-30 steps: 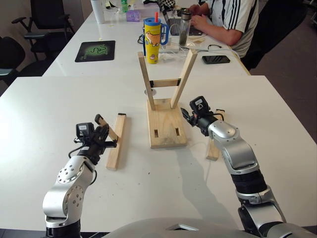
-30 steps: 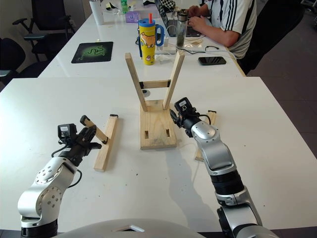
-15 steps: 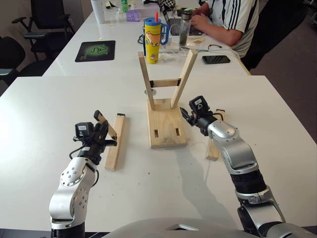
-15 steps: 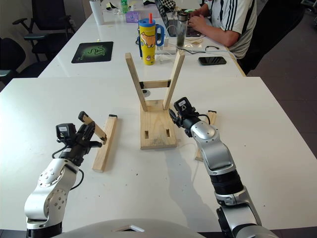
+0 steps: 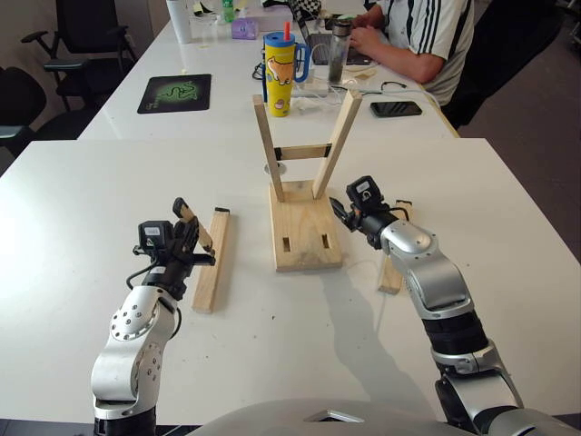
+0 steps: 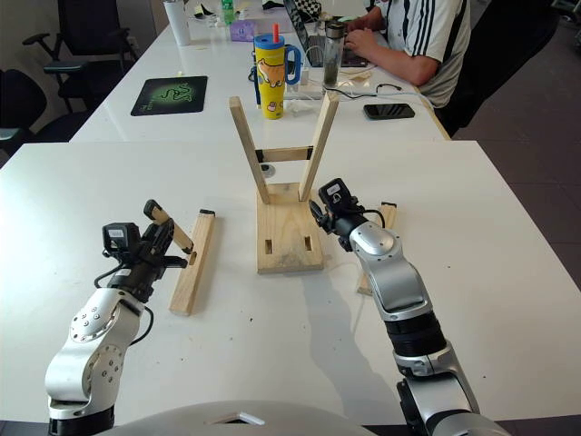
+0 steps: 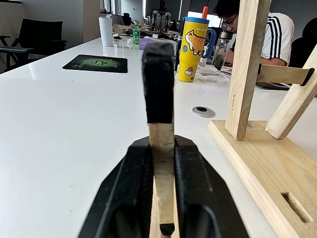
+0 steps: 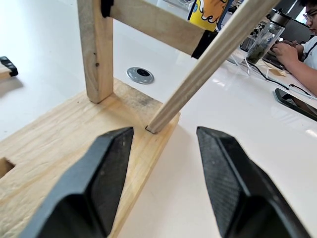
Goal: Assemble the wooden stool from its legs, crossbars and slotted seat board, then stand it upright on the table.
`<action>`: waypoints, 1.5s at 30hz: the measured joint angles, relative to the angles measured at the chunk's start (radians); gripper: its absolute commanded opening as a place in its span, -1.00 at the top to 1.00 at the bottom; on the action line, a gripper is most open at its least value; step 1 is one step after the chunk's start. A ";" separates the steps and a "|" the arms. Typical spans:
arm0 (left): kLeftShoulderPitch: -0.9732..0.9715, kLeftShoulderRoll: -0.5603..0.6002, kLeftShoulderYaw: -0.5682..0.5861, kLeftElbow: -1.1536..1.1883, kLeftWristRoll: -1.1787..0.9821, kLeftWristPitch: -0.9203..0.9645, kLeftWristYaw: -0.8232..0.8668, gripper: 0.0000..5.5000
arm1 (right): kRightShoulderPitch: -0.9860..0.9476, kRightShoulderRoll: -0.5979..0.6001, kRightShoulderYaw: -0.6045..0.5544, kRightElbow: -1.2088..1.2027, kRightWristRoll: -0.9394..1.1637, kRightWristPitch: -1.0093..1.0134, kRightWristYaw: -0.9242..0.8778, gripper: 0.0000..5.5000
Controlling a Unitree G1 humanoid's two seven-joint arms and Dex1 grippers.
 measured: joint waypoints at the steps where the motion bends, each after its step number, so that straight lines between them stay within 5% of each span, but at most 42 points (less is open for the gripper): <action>1: 0.005 -0.002 0.000 0.005 0.000 -0.001 -0.001 0.85 | 0.000 0.000 0.000 0.000 0.000 0.000 0.000 0.14; 30: 0.019 -0.026 -0.019 0.049 0.037 -0.036 -0.011 0.85 | 0.000 0.000 0.000 -0.001 0.000 0.000 0.005 0.14; 45: 0.124 0.019 -0.084 0.151 0.175 -0.321 -0.073 0.85 | 0.000 -0.002 -0.005 -0.001 0.000 0.000 0.012 0.14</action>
